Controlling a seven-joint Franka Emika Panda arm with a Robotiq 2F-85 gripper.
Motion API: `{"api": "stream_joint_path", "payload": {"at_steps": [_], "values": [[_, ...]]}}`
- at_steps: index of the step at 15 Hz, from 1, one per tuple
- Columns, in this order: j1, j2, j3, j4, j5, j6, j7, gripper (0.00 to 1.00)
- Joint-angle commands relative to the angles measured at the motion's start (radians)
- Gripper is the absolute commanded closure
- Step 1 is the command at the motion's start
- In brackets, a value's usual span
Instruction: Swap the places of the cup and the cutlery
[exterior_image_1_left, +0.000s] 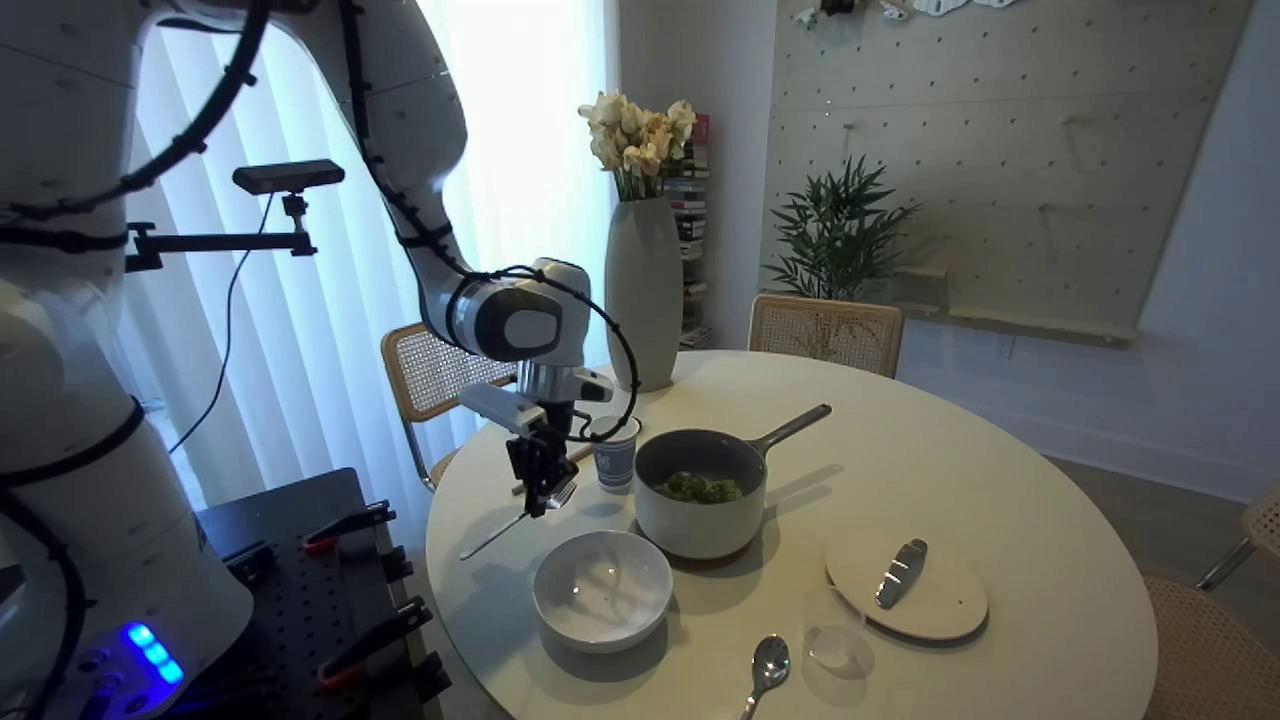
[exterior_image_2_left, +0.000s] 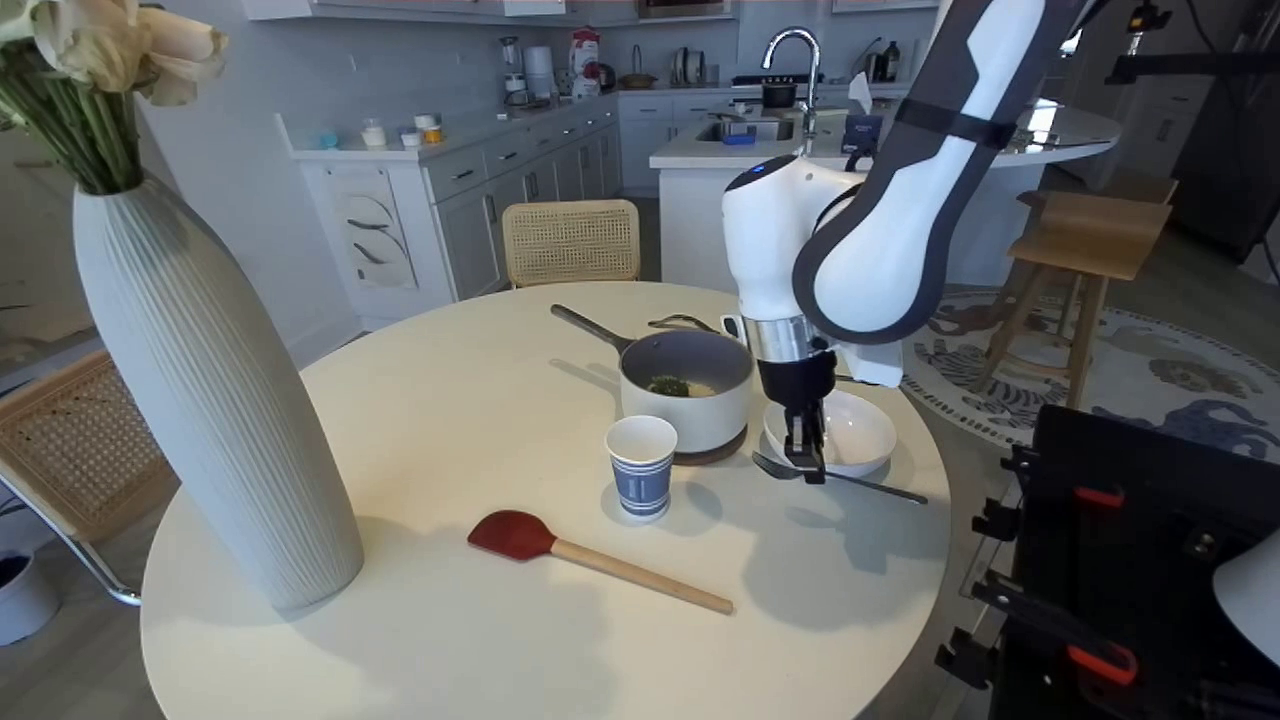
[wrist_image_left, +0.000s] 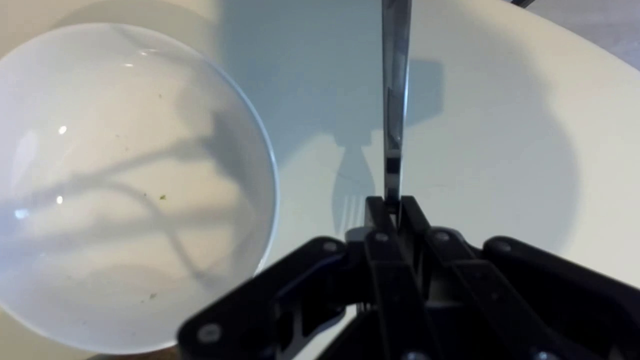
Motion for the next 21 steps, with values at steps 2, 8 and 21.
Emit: {"api": "stream_joint_path", "payload": {"at_steps": [2, 8, 21], "values": [[0.008, 0.062, -0.013, 0.049, 0.007, 0.031, 0.034, 0.98], [0.009, 0.132, -0.015, 0.111, 0.009, 0.025, 0.03, 0.98], [0.018, 0.252, -0.021, 0.209, 0.008, 0.025, 0.039, 0.98]]}}
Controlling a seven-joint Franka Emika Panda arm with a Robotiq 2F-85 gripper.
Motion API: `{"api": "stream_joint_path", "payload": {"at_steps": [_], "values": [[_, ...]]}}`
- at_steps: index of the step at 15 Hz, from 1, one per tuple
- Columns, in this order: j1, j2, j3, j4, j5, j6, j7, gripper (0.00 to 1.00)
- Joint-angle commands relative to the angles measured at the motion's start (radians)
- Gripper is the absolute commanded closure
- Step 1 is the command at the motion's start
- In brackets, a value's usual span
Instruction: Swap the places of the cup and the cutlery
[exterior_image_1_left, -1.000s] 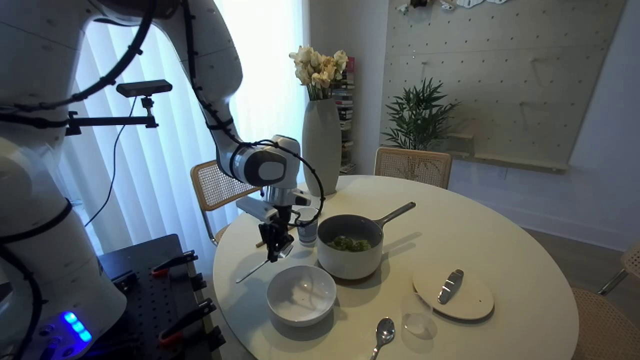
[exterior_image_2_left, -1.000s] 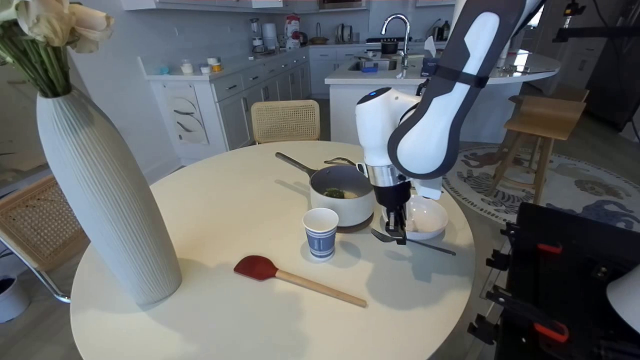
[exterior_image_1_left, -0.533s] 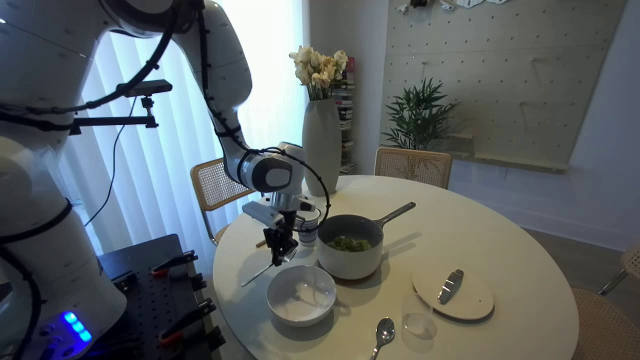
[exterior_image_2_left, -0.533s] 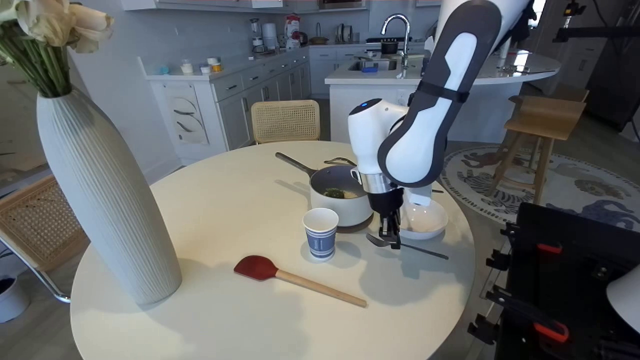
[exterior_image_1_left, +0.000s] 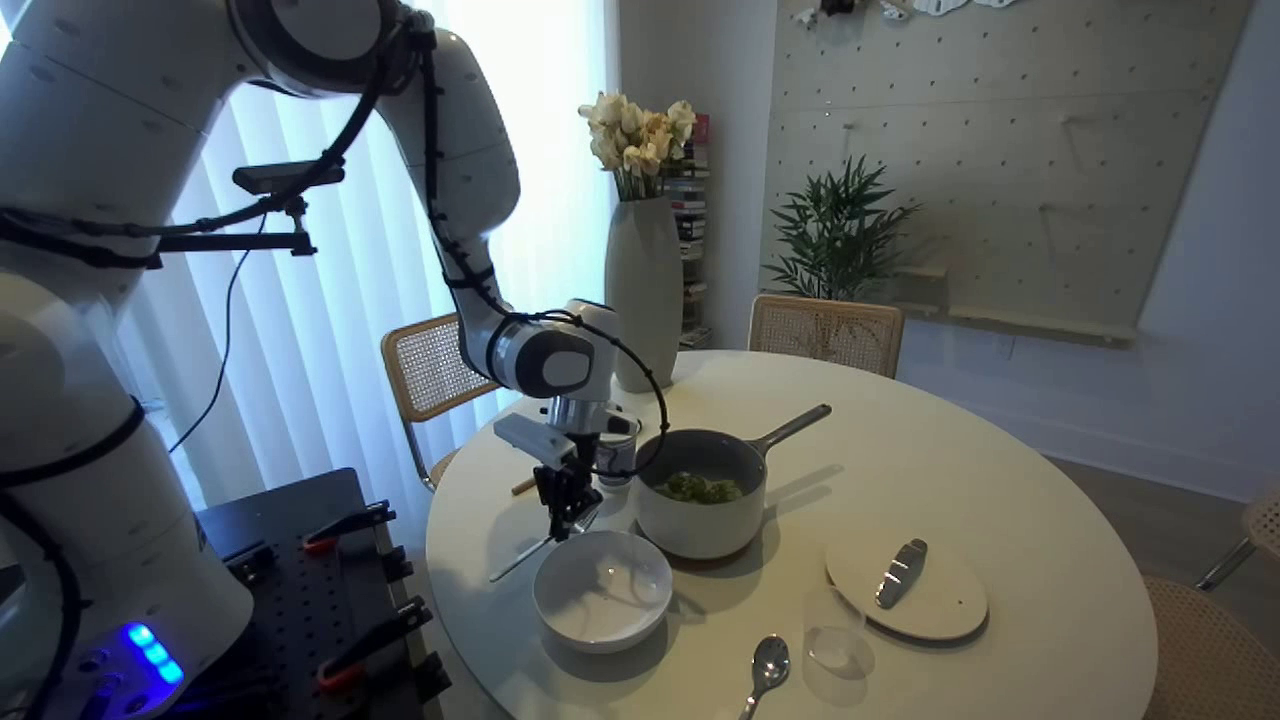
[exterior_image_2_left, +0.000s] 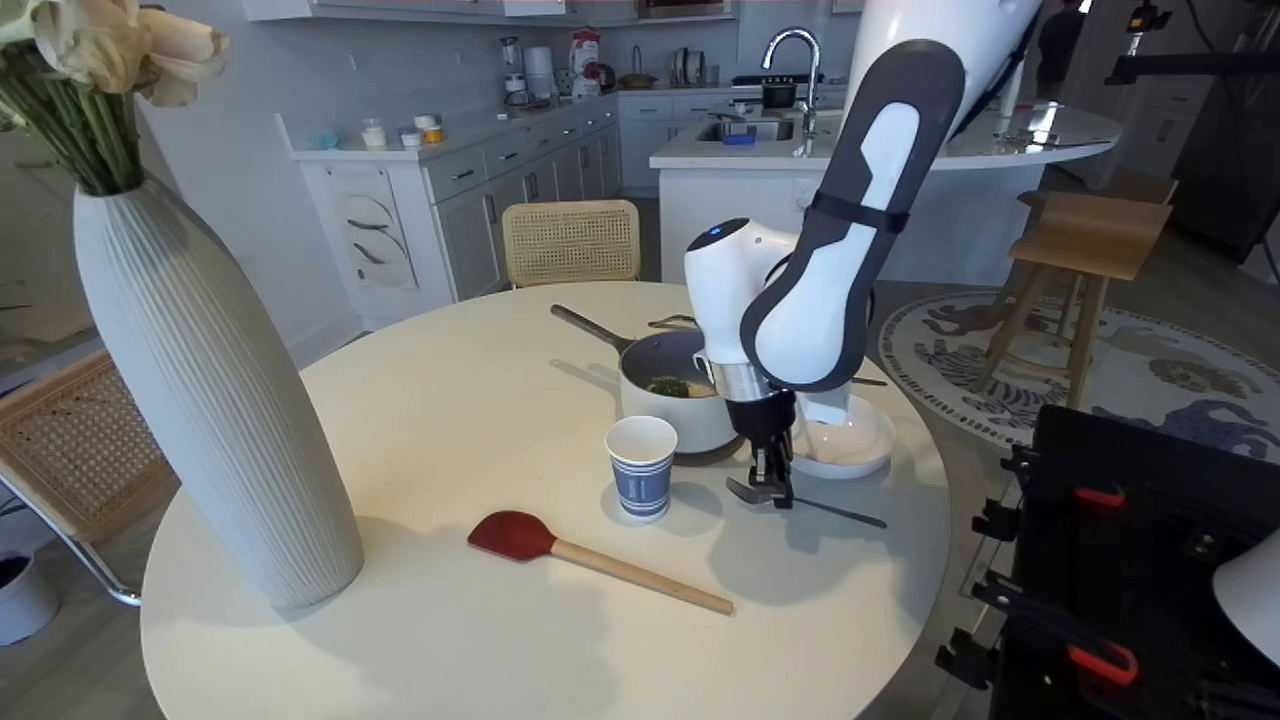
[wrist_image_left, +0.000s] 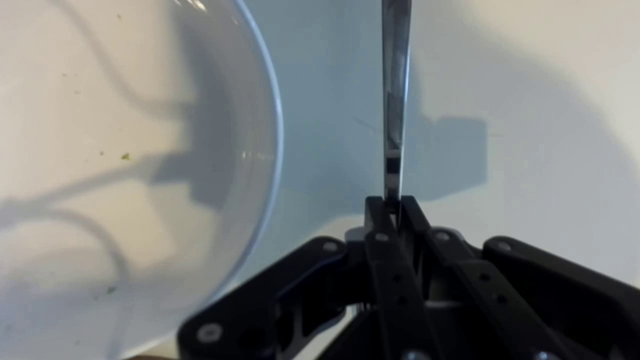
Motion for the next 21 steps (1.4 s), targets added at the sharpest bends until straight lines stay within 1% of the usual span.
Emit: {"api": "stream_joint_path", "payload": {"at_steps": [1, 9, 10, 11, 13, 14, 16, 19, 20, 21], "values": [[0.017, 0.022, -0.012, 0.024, 0.008, 0.005, 0.025, 0.98], [0.016, 0.046, -0.012, 0.044, 0.01, -0.001, 0.025, 0.98], [0.016, 0.047, -0.012, 0.046, 0.008, -0.01, 0.02, 0.65], [0.016, 0.048, -0.012, 0.047, 0.008, -0.012, 0.02, 0.64], [0.015, 0.04, -0.011, 0.038, 0.007, -0.01, 0.017, 0.51], [0.014, 0.035, -0.01, 0.035, 0.007, -0.01, 0.015, 0.42], [0.012, 0.022, -0.01, 0.024, 0.007, -0.006, 0.013, 0.28], [0.008, -0.002, -0.009, 0.014, 0.01, -0.01, 0.011, 0.05], [0.001, -0.017, -0.004, 0.007, 0.014, -0.014, 0.006, 0.01], [-0.008, -0.03, 0.003, 0.002, 0.021, -0.021, -0.005, 0.0]]}}
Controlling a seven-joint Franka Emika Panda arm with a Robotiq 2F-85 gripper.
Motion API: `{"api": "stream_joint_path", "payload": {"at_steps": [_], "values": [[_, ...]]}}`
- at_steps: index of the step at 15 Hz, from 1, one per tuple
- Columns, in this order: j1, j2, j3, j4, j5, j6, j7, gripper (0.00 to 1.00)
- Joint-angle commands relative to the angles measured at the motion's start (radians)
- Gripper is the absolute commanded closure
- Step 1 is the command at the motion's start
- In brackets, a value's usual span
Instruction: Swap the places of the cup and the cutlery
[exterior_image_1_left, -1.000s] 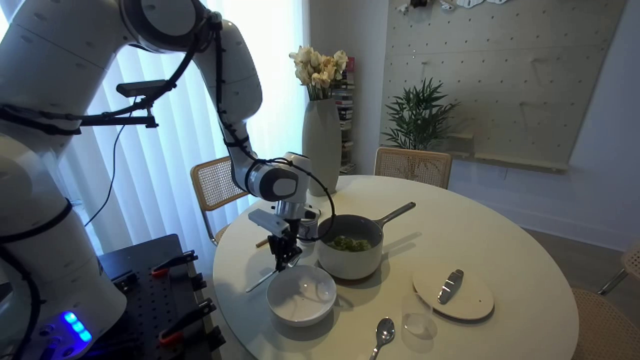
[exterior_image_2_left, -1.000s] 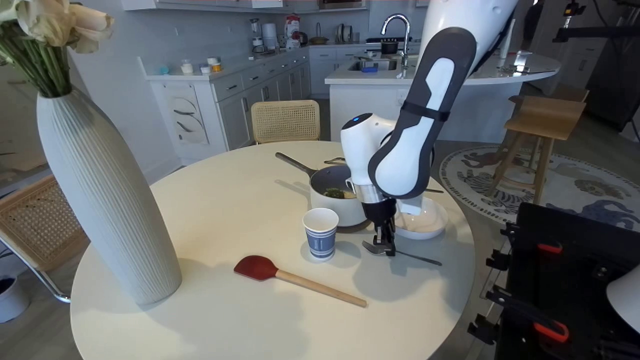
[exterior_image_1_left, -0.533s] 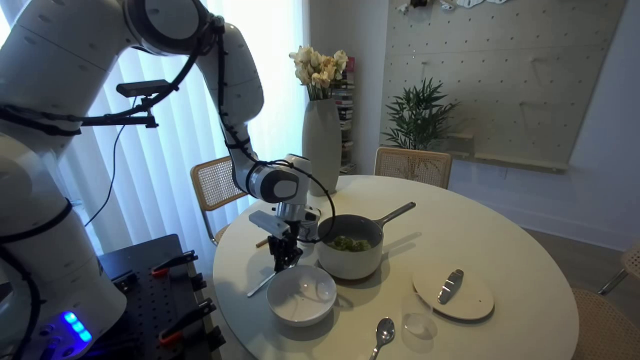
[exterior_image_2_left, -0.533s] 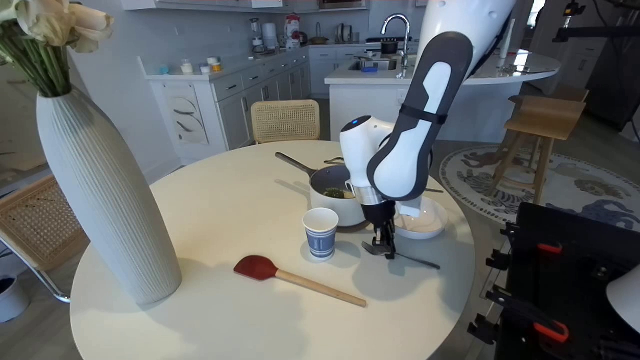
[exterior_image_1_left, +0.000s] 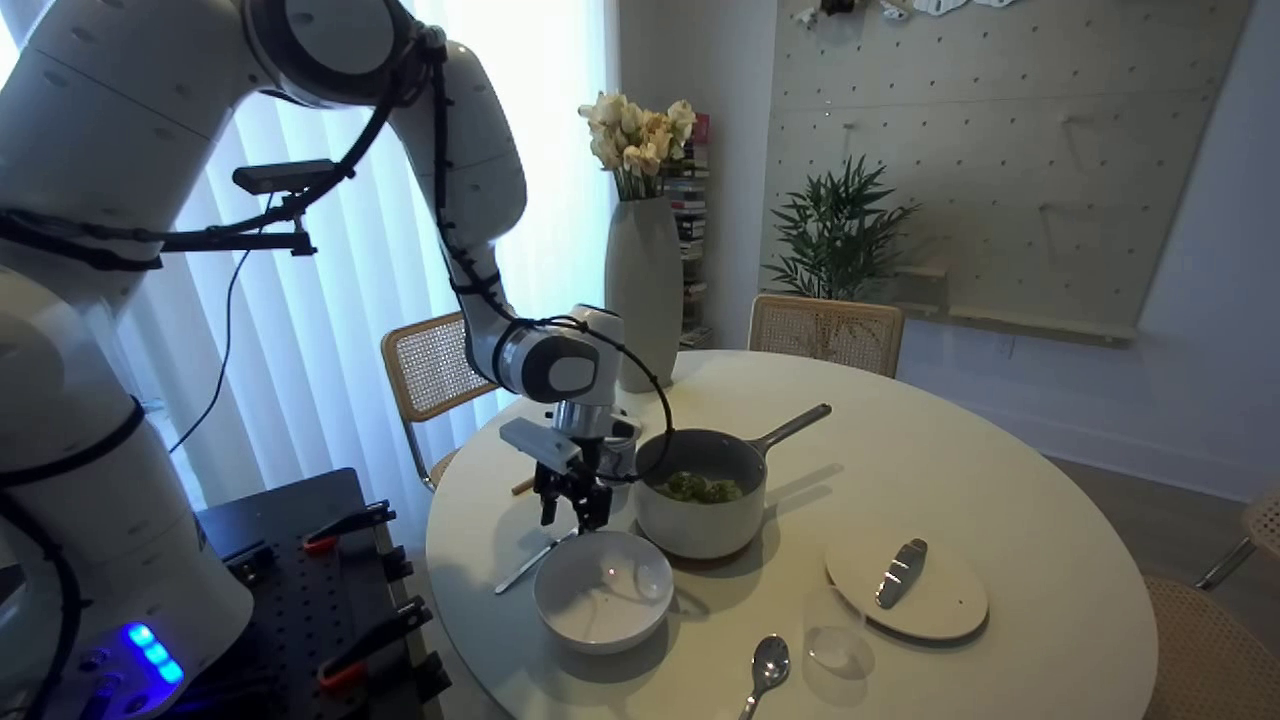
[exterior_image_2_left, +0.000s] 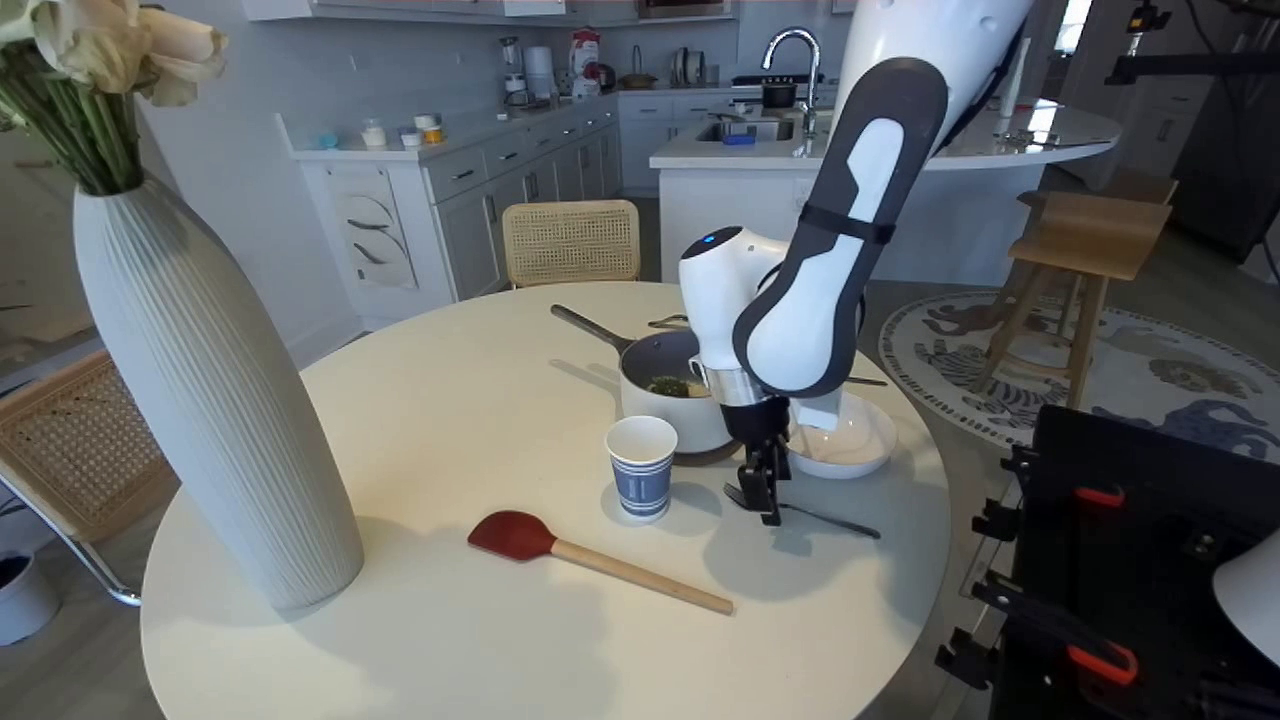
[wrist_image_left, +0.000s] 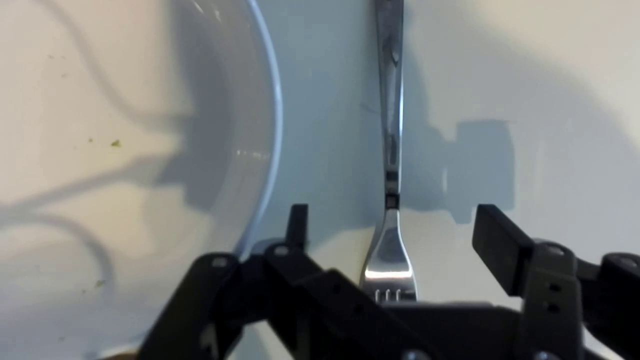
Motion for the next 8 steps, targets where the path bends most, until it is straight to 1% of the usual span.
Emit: {"api": "stream_joint_path", "payload": {"at_steps": [1, 8], "values": [[-0.014, -0.079, 0.009, -0.037, 0.026, -0.023, -0.011, 0.0], [-0.036, -0.219, 0.029, -0.116, 0.067, -0.038, -0.025, 0.0]]}}
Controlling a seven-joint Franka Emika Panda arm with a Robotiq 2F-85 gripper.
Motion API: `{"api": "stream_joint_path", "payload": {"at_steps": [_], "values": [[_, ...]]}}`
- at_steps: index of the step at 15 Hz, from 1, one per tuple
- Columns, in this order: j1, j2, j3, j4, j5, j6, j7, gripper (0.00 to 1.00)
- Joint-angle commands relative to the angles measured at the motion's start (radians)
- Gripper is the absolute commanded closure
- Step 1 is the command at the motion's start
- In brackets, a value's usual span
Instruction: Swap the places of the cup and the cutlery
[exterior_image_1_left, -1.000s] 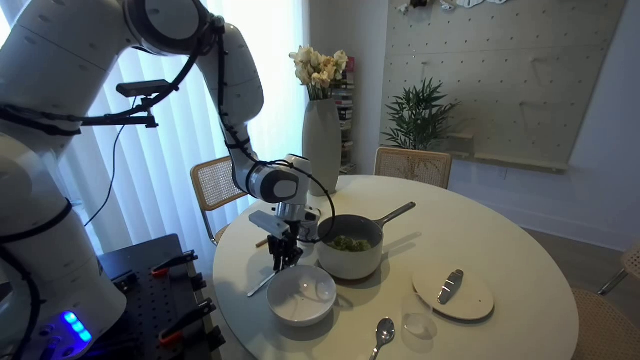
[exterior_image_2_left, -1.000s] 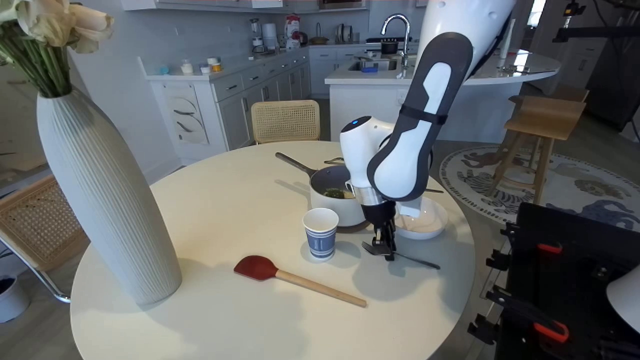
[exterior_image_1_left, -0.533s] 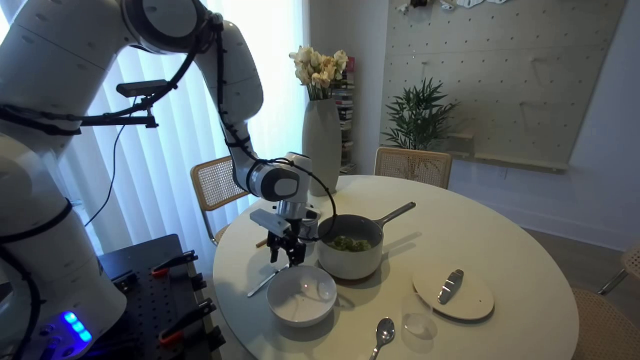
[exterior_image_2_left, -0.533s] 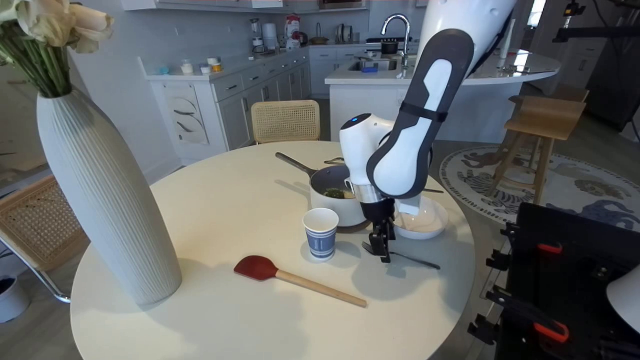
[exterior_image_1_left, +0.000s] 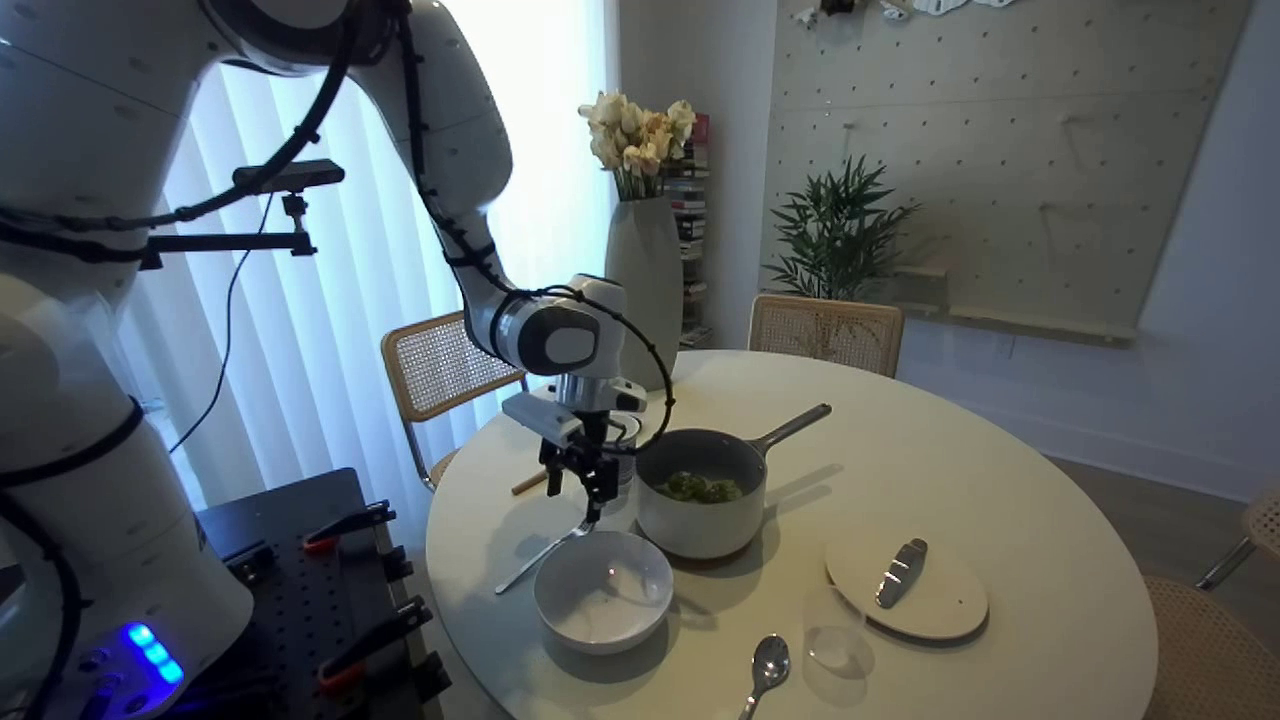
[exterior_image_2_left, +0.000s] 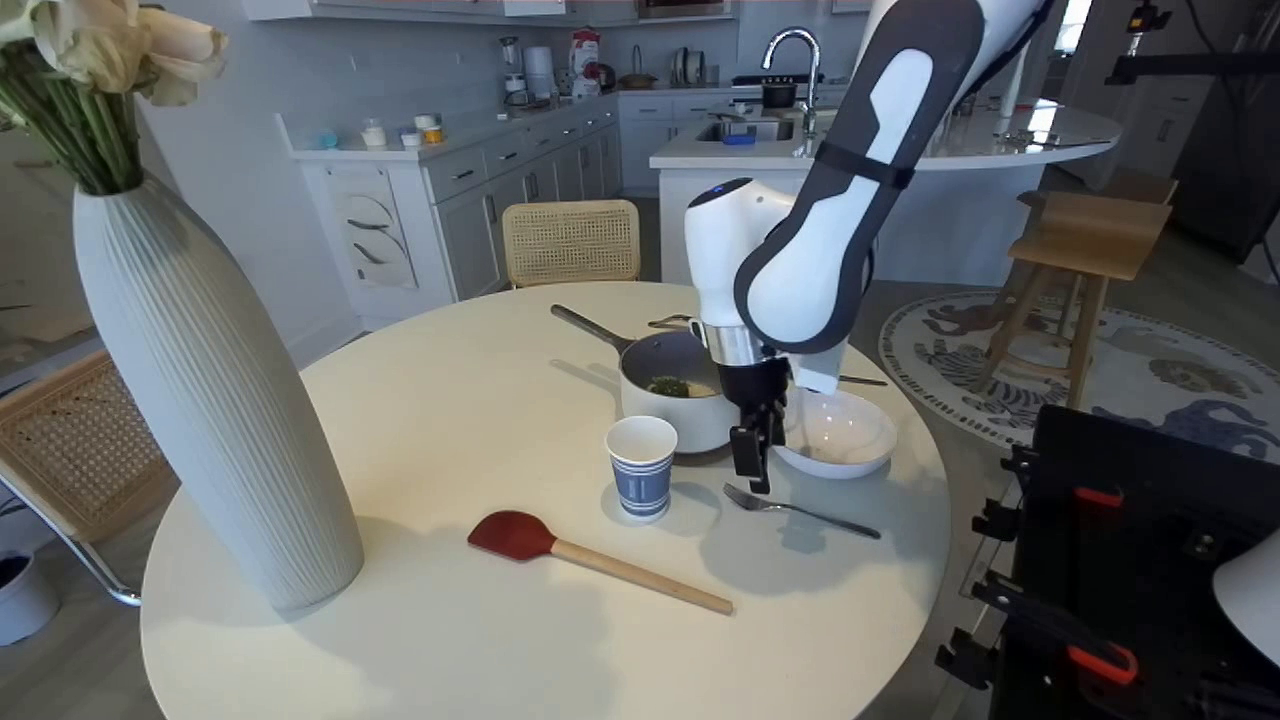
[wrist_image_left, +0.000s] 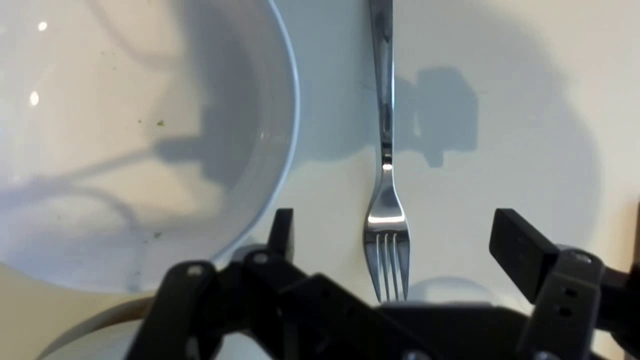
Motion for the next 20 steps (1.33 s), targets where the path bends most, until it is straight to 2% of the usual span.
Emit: {"api": "stream_joint_path", "payload": {"at_steps": [1, 6, 10, 15, 20], "values": [[-0.017, -0.125, 0.019, -0.086, 0.039, -0.024, -0.022, 0.0], [-0.007, -0.252, -0.034, -0.172, -0.009, -0.013, -0.001, 0.0], [-0.036, -0.294, -0.107, -0.168, -0.075, -0.031, -0.022, 0.0], [-0.122, -0.236, -0.172, -0.061, -0.13, -0.037, -0.154, 0.0], [-0.226, -0.107, -0.165, 0.126, -0.093, -0.065, -0.355, 0.0]]}}
